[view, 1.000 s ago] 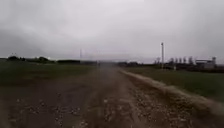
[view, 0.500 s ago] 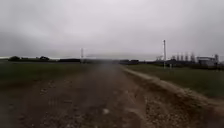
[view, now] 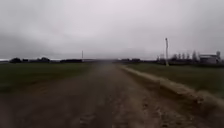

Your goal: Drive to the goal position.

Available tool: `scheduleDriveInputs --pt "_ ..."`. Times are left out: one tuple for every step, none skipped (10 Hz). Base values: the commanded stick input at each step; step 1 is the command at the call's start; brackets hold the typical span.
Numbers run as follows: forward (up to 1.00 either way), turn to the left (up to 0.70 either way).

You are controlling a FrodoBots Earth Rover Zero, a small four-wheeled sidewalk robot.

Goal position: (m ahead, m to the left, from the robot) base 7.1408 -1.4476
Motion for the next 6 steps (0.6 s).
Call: scheduleDriveInputs --pt "0.85 0.00" --pt "0.85 0.00" --pt "0.85 0.00" --pt "0.85 0.00" --pt "0.85 0.00" --pt "0.85 0.00"
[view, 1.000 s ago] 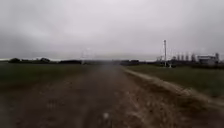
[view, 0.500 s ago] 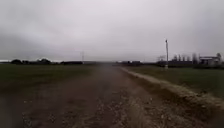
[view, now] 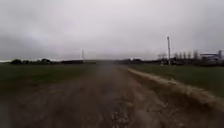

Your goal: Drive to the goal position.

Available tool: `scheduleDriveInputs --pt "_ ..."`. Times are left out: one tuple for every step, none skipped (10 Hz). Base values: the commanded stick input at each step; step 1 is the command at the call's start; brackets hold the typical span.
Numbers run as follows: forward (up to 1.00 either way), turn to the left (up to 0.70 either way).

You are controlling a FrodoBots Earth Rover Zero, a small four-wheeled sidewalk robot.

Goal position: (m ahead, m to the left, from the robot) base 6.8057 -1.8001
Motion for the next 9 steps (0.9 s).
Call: scheduleDriveInputs --pt "0.85 0.00" --pt "0.85 0.00" --pt "0.85 0.00" --pt "0.85 0.00" --pt "0.85 0.00" --pt "0.85 0.00" --pt "0.85 0.00" --pt "0.85 0.00" --pt "0.85 0.00"
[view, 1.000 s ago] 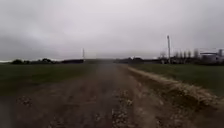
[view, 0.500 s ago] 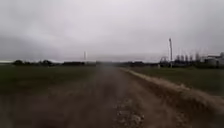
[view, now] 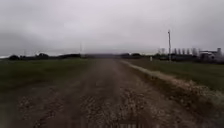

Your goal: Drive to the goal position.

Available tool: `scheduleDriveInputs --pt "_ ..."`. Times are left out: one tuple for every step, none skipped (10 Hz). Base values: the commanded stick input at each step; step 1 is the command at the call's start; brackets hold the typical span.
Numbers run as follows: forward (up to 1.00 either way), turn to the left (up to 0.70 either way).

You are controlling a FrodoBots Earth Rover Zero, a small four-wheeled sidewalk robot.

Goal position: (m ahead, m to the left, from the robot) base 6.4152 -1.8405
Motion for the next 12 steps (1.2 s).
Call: scheduleDriveInputs --pt "0.85 0.00" --pt "0.85 0.00" --pt "0.85 0.00" --pt "0.85 0.00" --pt "0.85 0.00" --pt "0.85 0.00" --pt "0.85 0.00" --pt "0.85 0.00" --pt "0.85 0.00" --pt "0.85 0.00" --pt "0.85 0.00" --pt "0.85 0.00"
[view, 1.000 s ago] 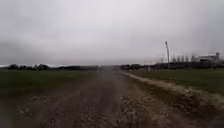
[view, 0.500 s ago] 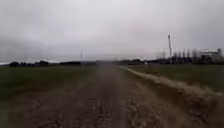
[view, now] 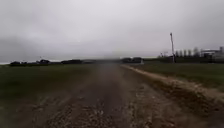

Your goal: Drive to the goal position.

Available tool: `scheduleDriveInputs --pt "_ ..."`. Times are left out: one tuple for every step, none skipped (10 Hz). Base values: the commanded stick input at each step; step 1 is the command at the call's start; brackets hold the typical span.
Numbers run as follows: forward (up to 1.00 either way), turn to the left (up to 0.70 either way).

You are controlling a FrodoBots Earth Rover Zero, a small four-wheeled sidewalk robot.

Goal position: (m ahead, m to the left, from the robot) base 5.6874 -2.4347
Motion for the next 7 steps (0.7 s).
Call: scheduleDriveInputs --pt "0.85 0.00" --pt "0.85 0.00" --pt "0.85 0.00" --pt "0.85 0.00" --pt "0.85 0.00" --pt "0.85 0.00" --pt "0.85 0.00"
